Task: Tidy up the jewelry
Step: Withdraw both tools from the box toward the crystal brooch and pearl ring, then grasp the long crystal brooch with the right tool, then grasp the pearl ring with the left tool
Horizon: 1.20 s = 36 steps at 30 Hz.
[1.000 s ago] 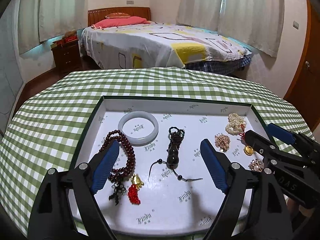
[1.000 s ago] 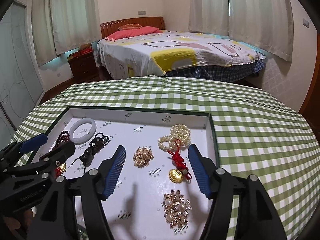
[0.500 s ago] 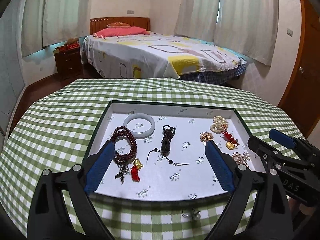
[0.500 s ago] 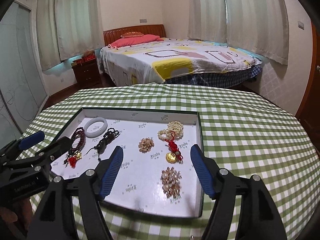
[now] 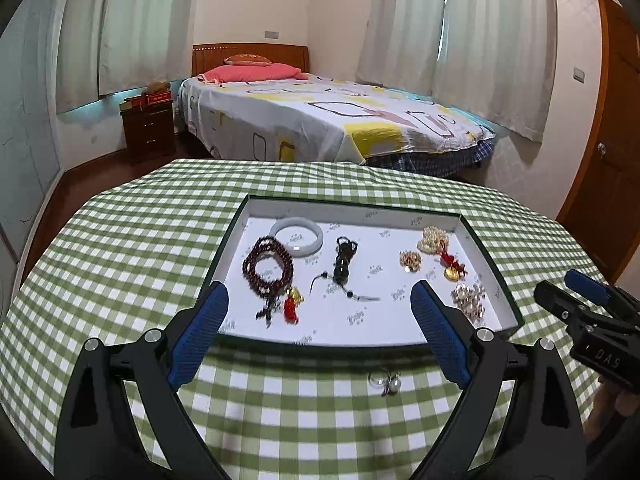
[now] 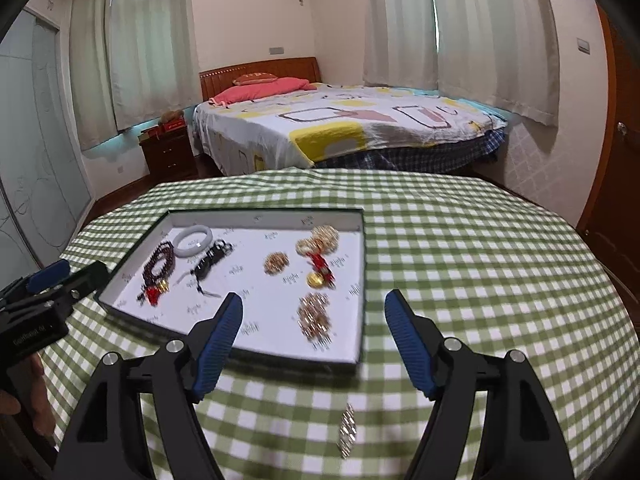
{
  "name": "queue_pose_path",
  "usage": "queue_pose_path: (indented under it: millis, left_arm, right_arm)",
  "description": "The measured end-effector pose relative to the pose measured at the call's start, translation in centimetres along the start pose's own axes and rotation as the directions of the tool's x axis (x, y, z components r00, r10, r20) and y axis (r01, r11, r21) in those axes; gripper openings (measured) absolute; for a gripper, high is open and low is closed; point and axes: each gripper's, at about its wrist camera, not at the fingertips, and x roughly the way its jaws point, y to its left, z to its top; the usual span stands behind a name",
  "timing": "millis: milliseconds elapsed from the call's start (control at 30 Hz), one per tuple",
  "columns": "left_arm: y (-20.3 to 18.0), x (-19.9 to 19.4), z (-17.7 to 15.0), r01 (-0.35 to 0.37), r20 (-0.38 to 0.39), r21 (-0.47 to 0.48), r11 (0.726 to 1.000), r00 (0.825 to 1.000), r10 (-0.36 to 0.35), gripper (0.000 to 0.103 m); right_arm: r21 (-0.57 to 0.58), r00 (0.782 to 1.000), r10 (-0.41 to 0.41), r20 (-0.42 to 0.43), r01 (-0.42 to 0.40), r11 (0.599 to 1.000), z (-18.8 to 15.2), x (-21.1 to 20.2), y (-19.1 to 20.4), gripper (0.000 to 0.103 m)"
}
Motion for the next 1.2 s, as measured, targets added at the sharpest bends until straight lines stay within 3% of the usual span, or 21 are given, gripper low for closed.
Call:
queue_pose_path:
  millis: [433,833,1033,1200]
  left_arm:
    - [0.4,-0.3,-5.0,-0.009,-0.072,0.009,1.000,0.997,0.010,0.090]
    - [-0.3,0.4,-6.1,0.000,-0.107,0.029,1.000,0.994,0.003,0.090]
    - [-0.3,0.8,-6.3,0.010,-0.119,0.023,1.000,0.993,-0.007,0.090]
    - [-0.5,1.1,-6.3,0.018,-0.127,0.024,1.000,0.992,-0.015,0.090]
  right_arm:
    - [0.024,0.996,-0.027,-0.086,0.029,0.999,-5.3,0.7,-1.5,0.071]
    - [0.020,0.983,-0.007,-0.185,0.011,1.000,-7.0,3.2,-1.6,0.040]
    - [0.004,0.980,-0.017,-0.198,0.019,1.000,-7.4,3.3,-1.4,0.014]
    - [0.000,0.982,-0.006,-0.189,0.007,1.000,-7.5,3.0,-0.9,0.014]
